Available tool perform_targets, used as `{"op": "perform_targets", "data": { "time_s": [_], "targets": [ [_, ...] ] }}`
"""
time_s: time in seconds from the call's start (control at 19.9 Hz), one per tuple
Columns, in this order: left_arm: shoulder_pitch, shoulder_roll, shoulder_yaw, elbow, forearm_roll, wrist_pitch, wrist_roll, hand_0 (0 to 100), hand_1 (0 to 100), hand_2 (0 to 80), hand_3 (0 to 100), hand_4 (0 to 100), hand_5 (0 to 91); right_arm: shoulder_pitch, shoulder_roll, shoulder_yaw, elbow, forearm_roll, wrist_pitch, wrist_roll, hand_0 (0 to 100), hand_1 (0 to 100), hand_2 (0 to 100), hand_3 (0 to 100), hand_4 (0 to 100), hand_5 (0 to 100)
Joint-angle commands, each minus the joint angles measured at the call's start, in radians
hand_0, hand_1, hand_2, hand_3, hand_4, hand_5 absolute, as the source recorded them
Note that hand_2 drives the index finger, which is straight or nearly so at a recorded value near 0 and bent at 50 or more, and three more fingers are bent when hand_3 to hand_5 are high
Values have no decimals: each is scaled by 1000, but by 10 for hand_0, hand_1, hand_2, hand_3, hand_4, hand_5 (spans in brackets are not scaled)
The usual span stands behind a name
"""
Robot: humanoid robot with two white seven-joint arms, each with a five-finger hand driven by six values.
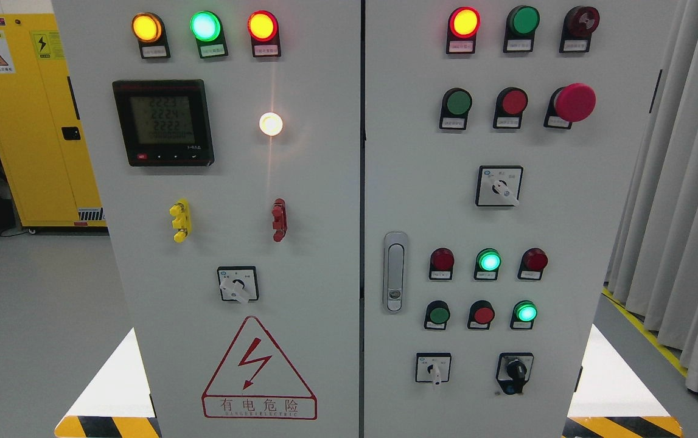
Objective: Turn on light switch 1
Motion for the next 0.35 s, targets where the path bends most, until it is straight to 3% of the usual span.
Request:
{"op": "perform_targets", "data": {
  "time_s": [0.0, 0.3],
  "targets": [
    [-20, -30, -25, 136, 12, 3, -5, 310, 49, 0, 0, 0, 0, 0, 0, 0, 0, 0, 0, 1, 0, 500, 40, 0, 0, 0],
    [-35, -24, -28, 137, 12, 3, -5, 292, 43, 0, 0, 0, 0, 0, 0, 0, 0, 0, 0, 1, 0, 500, 40, 0, 0, 0]
  ]
}}
